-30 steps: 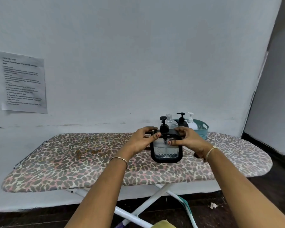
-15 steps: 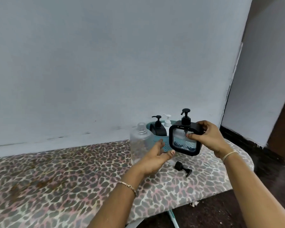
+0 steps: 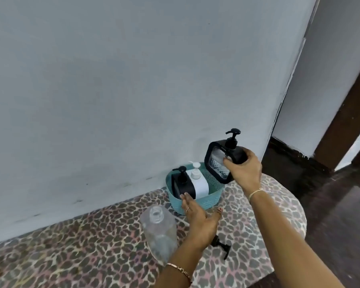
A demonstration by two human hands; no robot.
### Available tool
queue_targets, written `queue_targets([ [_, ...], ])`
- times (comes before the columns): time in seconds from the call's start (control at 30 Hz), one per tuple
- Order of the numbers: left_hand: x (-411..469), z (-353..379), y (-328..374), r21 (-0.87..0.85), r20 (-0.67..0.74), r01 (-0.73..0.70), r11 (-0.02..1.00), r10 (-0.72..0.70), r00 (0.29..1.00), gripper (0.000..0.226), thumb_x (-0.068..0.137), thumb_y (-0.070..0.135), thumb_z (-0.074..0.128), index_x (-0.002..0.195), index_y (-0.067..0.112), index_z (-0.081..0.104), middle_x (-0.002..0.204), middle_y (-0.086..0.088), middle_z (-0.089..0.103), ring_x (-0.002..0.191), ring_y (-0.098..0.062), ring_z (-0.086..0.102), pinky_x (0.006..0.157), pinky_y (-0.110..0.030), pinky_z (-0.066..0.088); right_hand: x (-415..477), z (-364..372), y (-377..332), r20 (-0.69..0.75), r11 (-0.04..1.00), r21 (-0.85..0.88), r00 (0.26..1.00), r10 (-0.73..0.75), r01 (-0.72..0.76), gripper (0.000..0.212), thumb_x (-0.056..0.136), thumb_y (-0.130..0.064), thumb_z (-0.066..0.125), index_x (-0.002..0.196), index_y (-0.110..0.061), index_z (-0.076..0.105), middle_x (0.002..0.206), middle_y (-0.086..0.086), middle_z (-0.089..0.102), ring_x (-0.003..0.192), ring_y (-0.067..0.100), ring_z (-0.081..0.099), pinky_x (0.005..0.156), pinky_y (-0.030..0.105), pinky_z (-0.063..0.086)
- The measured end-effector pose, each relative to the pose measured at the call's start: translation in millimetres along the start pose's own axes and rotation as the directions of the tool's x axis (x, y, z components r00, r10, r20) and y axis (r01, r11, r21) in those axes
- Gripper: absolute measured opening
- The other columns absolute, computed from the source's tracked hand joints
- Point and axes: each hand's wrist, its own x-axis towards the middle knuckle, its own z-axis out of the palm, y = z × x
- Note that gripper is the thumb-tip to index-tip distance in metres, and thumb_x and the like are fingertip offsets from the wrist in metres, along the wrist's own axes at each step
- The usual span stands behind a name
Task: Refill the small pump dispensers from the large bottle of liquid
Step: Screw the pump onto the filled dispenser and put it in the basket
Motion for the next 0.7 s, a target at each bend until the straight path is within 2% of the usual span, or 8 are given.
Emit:
queue_targets([
  [0.17, 20.7, -0.8, 22.1, -0.077, -0.202, 0.177, 0.981, -0.189, 0.961, 0.101, 0.09, 0.026, 0.063, 0.147, 0.008, -0.019, 0.157, -0.003, -0.022, 0.146, -0.02, -0.011, 0.118, -0.03, 0.0, 5.1, 18.2, -20.5, 0.047, 0.994, -0.083, 0.996, 0.076, -0.072, 0.044, 0.067, -0.023, 0.079, 0.106, -0.02, 0.057, 0.088, -0.008, 0.057, 0.083, 0.012, 0.054, 0.075, 0.023, 0.042],
  [0.27, 28.1, 0.6, 26.9, -0.117, -0.245, 0.239, 0.964, -0.262, 0.934, 0.102, 0.088, 0.023, 0.065, 0.148, 0.006, -0.017, 0.159, -0.007, -0.015, 0.147, -0.022, -0.006, 0.118, -0.03, 0.003, 2.7, 27.9, -13.7, 0.081, 0.986, -0.111, 0.988, 0.132, -0.123, 0.043, 0.066, -0.022, 0.08, 0.1, -0.021, 0.053, 0.092, -0.007, 0.058, 0.083, 0.013, 0.054, 0.073, 0.023, 0.042],
  [0.37, 35.5, 2.1, 28.1, -0.149, -0.277, 0.315, 0.937, -0.345, 0.897, 0.102, 0.087, 0.022, 0.065, 0.149, 0.005, -0.014, 0.159, -0.011, -0.011, 0.147, -0.026, -0.002, 0.117, -0.032, 0.007, 1.1, 35.1, -1.9, 0.113, 0.98, -0.102, 0.977, 0.18, -0.169, 0.043, 0.064, -0.024, 0.079, 0.096, -0.02, 0.05, 0.088, -0.009, 0.057, 0.078, 0.01, 0.056, 0.062, 0.018, 0.04],
  [0.43, 40.0, 2.3, 27.8, -0.169, -0.288, 0.346, 0.923, -0.382, 0.878, 0.101, 0.086, 0.021, 0.066, 0.149, 0.004, -0.011, 0.159, -0.014, -0.006, 0.147, -0.028, 0.003, 0.119, -0.035, 0.01, 1.7, 39.0, 4.1, 0.139, 0.979, -0.125, 0.974, 0.18, -0.163, 0.044, 0.063, -0.026, 0.079, 0.095, -0.019, 0.049, 0.086, -0.009, 0.056, 0.077, 0.008, 0.056, 0.06, 0.017, 0.04],
  [0.5, 43.3, 2.7, 27.5, -0.178, -0.306, 0.355, 0.918, -0.395, 0.866, 0.099, 0.086, 0.02, 0.067, 0.15, 0.003, -0.006, 0.159, -0.016, 0.001, 0.146, -0.029, 0.008, 0.119, -0.035, 0.013, 3.7, 43.6, 10.5, 0.17, 0.975, -0.17, 0.971, 0.169, -0.14, 0.045, 0.063, -0.031, 0.077, 0.095, -0.019, 0.048, 0.089, -0.006, 0.055, 0.078, 0.01, 0.056, 0.066, 0.026, 0.045],
  [0.57, 44.4, 3.5, 29.3, -0.169, -0.307, 0.364, 0.916, -0.4, 0.863, 0.097, 0.087, 0.02, 0.065, 0.149, 0.003, -0.007, 0.159, -0.015, -0.002, 0.147, -0.027, 0.003, 0.119, -0.033, 0.01, 3.9, 48.3, 18.6, 0.204, 0.972, -0.206, 0.966, 0.156, -0.114, 0.045, 0.067, -0.029, 0.074, 0.1, -0.016, 0.047, 0.095, -0.002, 0.053, 0.084, 0.016, 0.056, 0.074, 0.034, 0.048],
  [0.7, 48.9, 7.1, 30.8, -0.156, -0.34, 0.361, 0.919, -0.393, 0.854, 0.096, 0.088, 0.018, 0.064, 0.149, 0.003, -0.009, 0.159, -0.014, -0.004, 0.147, -0.024, -0.001, 0.117, -0.031, 0.008, -1.4, 56.9, 41.2, 0.313, 0.95, -0.312, 0.947, 0.072, 0.031, 0.058, 0.081, -0.022, 0.069, 0.129, -0.005, 0.04, 0.121, 0.009, 0.046, 0.109, 0.024, 0.049, 0.092, 0.037, 0.045],
])
